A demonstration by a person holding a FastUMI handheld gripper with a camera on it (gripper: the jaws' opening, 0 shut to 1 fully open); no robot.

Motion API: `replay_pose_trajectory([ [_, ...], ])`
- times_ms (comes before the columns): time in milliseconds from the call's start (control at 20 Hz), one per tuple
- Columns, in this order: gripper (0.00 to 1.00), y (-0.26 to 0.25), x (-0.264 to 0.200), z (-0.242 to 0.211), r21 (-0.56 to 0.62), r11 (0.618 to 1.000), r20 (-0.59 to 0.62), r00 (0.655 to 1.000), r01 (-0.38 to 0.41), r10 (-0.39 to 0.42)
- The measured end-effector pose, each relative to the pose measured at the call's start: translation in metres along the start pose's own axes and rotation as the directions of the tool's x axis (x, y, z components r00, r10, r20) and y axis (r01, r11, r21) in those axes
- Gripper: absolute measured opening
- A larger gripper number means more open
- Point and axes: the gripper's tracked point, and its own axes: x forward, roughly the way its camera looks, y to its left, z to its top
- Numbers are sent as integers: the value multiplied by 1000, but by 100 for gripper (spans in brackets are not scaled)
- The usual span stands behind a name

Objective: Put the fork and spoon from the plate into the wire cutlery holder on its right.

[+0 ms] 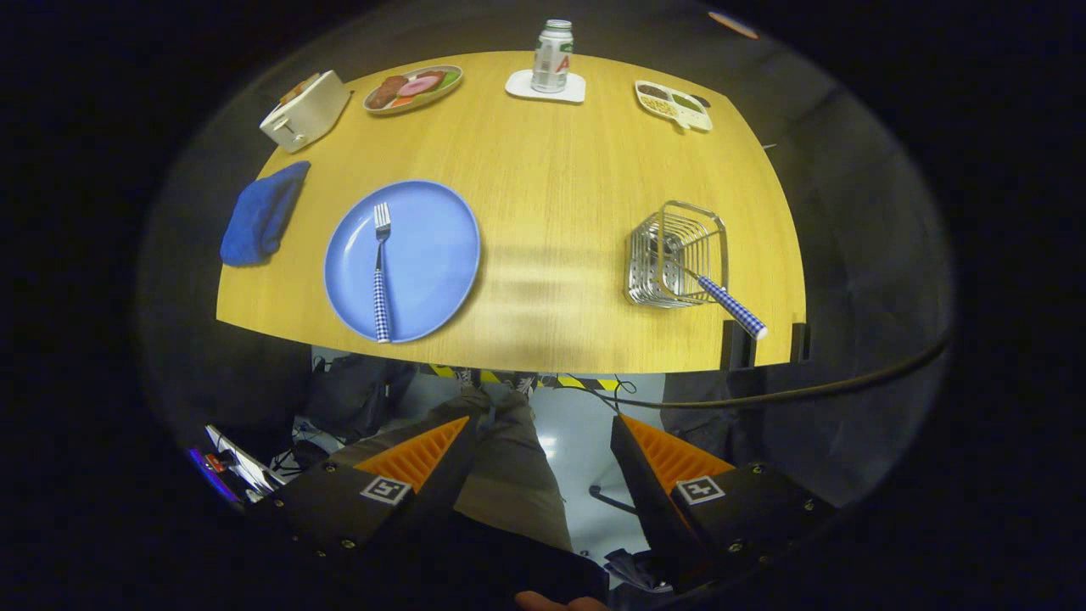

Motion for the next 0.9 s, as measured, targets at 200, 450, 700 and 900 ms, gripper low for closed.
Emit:
replay_pose_trajectory([
  [200,98,50,10,31,-61,996,117,990,-69,76],
  [450,98,92,19,61,-120,987,215,967,-111,135],
  [700,98,121,35,72,-146,981,251,954,-131,164],
  [900,98,140,53,72,-128,980,222,959,-153,179],
])
